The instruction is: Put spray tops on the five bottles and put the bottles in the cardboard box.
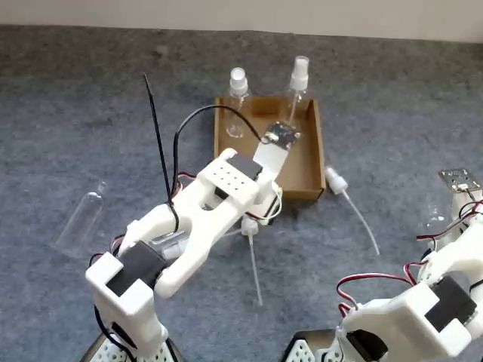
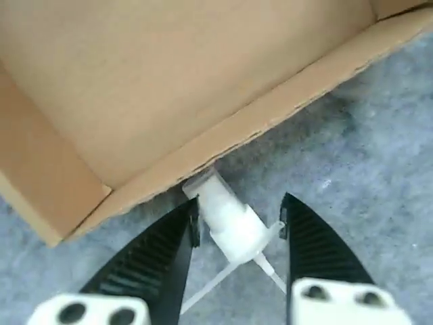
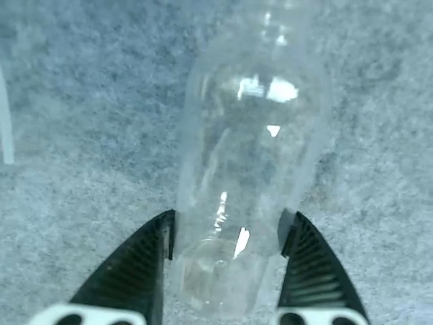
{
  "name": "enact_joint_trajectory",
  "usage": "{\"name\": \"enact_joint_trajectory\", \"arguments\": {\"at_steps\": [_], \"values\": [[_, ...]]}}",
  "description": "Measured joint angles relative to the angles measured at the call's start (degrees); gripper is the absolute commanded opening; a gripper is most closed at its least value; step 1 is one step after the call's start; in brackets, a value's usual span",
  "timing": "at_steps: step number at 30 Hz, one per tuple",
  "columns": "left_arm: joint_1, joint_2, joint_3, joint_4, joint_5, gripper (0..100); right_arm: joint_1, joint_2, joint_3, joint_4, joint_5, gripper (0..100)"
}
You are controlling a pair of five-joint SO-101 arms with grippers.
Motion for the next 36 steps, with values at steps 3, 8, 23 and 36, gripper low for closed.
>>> {"name": "enact_joint_trajectory", "arguments": {"at_steps": [3,8,23,36], "values": [[0.0,2.3,0.0,0.0,0.4,17,0.0,0.0,0.0,0.0,0.1,11.3],[-0.2,7.3,-0.2,0.0,0.8,12,0.0,0.0,0.0,0.0,0.4,11.3],[4.2,-0.8,0.0,3.2,-6.1,1,0.0,0.0,0.0,0.0,0.4,11.3],[2.0,-25.8,-10.2,4.8,-11.2,1,2.0,0.0,0.0,0.0,0.4,22.3]]}}
